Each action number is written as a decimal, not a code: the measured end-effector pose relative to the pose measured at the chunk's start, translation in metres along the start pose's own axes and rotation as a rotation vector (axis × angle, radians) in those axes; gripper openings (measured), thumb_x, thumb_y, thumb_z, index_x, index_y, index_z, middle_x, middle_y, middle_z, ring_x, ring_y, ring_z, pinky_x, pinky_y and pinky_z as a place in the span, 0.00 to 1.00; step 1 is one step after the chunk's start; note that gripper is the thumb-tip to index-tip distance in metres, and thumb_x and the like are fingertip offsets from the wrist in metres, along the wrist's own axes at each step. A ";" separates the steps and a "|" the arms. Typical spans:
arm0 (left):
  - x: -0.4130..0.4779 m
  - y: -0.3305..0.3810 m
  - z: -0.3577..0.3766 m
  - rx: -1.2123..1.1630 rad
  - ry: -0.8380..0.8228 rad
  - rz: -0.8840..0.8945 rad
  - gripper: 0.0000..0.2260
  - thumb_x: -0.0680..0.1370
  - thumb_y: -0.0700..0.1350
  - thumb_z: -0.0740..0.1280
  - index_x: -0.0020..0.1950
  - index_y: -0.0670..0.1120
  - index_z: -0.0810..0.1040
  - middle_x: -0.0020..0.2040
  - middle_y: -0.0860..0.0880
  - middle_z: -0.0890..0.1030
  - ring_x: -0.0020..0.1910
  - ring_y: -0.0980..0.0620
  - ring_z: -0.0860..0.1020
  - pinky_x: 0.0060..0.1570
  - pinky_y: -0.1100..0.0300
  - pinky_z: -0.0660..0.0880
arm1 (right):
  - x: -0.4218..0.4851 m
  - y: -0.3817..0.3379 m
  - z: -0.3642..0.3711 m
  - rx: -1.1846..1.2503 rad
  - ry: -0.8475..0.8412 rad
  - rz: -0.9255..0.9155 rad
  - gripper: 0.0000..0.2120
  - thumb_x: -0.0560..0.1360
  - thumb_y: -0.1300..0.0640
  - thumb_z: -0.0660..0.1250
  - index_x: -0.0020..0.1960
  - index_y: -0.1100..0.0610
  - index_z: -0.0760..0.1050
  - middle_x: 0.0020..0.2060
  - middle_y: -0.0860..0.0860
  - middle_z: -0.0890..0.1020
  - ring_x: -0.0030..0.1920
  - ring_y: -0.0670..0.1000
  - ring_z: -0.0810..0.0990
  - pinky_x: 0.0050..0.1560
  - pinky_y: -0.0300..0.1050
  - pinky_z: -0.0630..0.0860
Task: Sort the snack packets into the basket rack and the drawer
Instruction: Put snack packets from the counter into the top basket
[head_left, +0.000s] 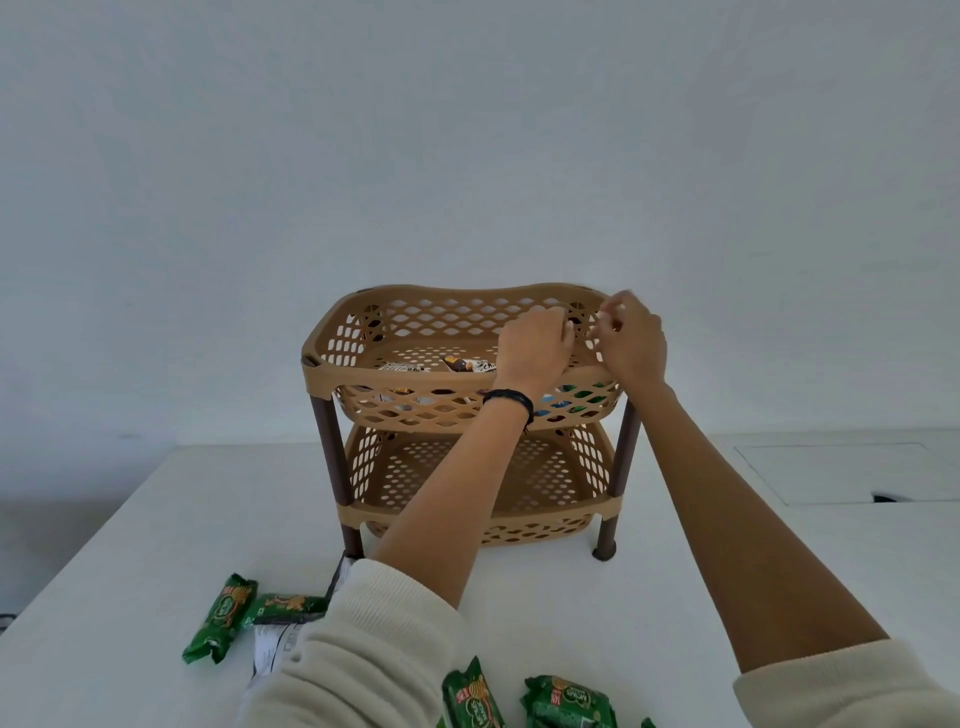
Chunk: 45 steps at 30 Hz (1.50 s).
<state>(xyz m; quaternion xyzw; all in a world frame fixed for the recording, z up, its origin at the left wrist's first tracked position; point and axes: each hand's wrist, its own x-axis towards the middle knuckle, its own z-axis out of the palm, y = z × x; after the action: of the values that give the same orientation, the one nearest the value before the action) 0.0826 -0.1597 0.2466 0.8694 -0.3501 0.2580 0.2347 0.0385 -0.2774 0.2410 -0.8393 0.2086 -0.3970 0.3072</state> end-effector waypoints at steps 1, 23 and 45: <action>-0.006 0.000 -0.003 -0.021 0.022 0.021 0.13 0.81 0.47 0.55 0.45 0.42 0.75 0.36 0.48 0.77 0.34 0.49 0.75 0.31 0.58 0.68 | -0.004 0.000 -0.003 0.050 0.036 -0.011 0.09 0.78 0.59 0.57 0.57 0.57 0.69 0.42 0.55 0.83 0.40 0.55 0.81 0.44 0.49 0.77; -0.216 -0.090 0.001 0.006 -0.552 0.318 0.24 0.82 0.52 0.54 0.77 0.51 0.53 0.76 0.49 0.60 0.76 0.51 0.57 0.74 0.50 0.56 | -0.199 0.050 -0.020 0.384 -0.524 0.105 0.09 0.77 0.63 0.61 0.51 0.51 0.74 0.45 0.46 0.81 0.46 0.48 0.81 0.48 0.41 0.76; -0.299 -0.072 0.040 0.015 -1.178 0.310 0.26 0.72 0.38 0.70 0.69 0.46 0.69 0.66 0.43 0.72 0.65 0.44 0.67 0.62 0.48 0.68 | -0.297 0.122 0.001 -0.348 -1.165 0.041 0.23 0.72 0.56 0.69 0.65 0.60 0.68 0.62 0.57 0.74 0.61 0.54 0.72 0.59 0.43 0.68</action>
<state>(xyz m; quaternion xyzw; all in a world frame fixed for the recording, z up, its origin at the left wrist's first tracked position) -0.0389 0.0090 0.0166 0.8064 -0.5419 -0.2325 -0.0448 -0.1506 -0.1893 -0.0027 -0.9522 0.0840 0.1736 0.2369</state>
